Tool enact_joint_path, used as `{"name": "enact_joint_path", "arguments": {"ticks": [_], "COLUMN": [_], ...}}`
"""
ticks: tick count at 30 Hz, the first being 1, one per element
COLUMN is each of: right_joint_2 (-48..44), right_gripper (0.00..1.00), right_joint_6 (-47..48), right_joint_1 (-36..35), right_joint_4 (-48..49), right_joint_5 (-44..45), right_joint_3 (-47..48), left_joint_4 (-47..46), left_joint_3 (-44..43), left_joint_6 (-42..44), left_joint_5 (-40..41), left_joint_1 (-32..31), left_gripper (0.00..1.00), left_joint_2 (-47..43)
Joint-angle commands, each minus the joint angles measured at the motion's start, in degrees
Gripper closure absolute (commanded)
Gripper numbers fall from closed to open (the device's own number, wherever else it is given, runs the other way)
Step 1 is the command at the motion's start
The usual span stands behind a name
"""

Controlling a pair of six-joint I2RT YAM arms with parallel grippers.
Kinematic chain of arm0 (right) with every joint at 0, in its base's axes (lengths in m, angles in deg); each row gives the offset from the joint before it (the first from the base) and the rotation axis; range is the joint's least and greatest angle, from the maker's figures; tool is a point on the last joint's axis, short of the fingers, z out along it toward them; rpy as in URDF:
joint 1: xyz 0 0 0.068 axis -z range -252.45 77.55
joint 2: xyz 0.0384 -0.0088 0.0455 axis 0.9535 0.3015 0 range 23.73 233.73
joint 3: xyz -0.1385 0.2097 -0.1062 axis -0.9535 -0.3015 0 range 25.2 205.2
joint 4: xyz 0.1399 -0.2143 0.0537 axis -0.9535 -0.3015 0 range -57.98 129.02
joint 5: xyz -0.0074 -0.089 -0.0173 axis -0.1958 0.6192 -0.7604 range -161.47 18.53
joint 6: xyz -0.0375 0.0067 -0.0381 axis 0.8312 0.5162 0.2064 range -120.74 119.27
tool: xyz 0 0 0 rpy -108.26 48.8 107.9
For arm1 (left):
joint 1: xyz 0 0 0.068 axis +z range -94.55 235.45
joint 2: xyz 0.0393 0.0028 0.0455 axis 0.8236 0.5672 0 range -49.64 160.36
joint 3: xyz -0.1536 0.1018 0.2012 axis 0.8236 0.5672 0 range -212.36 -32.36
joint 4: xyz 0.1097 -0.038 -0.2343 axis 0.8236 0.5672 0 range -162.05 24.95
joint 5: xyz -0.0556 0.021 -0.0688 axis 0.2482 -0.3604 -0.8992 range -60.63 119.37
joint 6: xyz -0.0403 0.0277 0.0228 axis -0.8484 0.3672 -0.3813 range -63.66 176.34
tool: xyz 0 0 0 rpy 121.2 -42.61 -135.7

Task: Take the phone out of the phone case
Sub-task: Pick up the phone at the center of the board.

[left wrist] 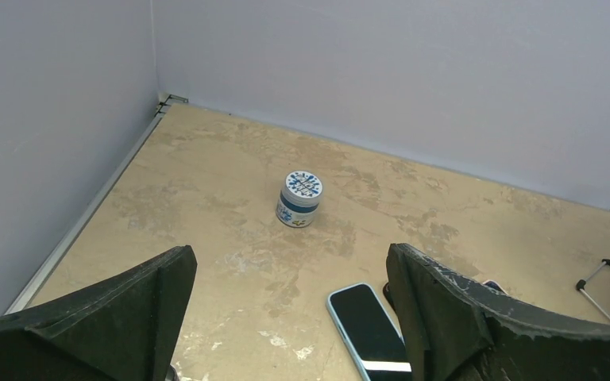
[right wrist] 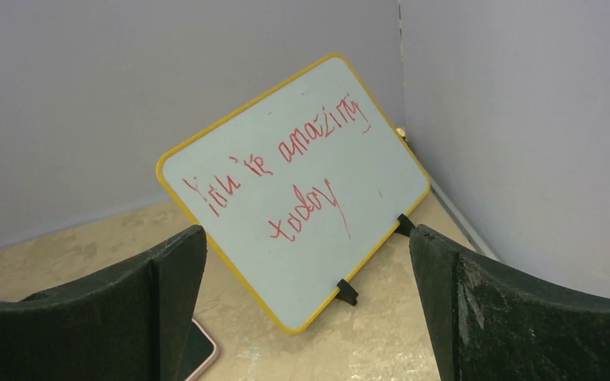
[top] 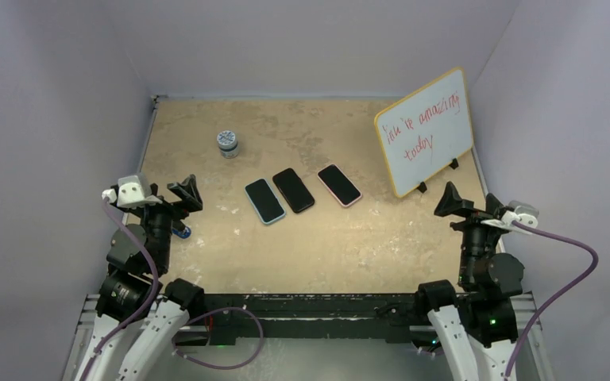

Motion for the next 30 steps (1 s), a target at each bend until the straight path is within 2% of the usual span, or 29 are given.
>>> {"name": "enact_joint_path", "arguments": {"ticks": [1, 7, 10, 17, 21, 24, 27, 30], "right_joint_2": [1.2, 4.2, 10.3, 27.1, 34.5, 35.2, 33.2, 35.6], "right_gripper": [0.01, 0.01, 0.01, 0.01, 0.01, 0.01, 0.01, 0.01], "right_joint_6": [0.5, -3.1, -5.9, -9.6, -15.7, -17.2, -13.3, -11.0], "right_joint_1": [-0.1, -0.1, -0.1, -0.1, -0.1, -0.1, -0.1, -0.1], "right_joint_4": [2.3, 2.7, 0.6, -5.2, -9.1, -6.7, 0.7, 2.5], "right_joint_5": [-0.8, -6.2, -9.3, -24.6, -27.9, -29.1, -36.3, -40.8], "right_joint_3": [0.0, 1.5, 5.2, 14.1, 18.5, 17.1, 11.4, 9.9], "left_joint_4": [-2.8, -3.3, -3.5, -3.9, -3.8, -3.7, -3.9, -3.3], "left_joint_3": [0.4, 0.6, 0.7, 0.7, 0.9, 1.0, 1.0, 0.3], "left_joint_6": [1.1, 1.3, 1.5, 1.9, 1.8, 1.1, -0.1, -2.0], "left_joint_5": [-1.3, -0.1, 0.1, 1.0, 0.8, 0.5, -0.6, -2.3], "left_joint_1": [-0.5, -1.8, -2.8, -5.1, -5.8, -5.9, -5.9, -5.9], "left_gripper": [0.05, 0.05, 0.05, 0.04, 0.04, 0.04, 0.04, 0.04], "left_joint_2": [1.1, 1.3, 1.0, 1.0, 1.2, 1.5, 3.0, 5.9]}}
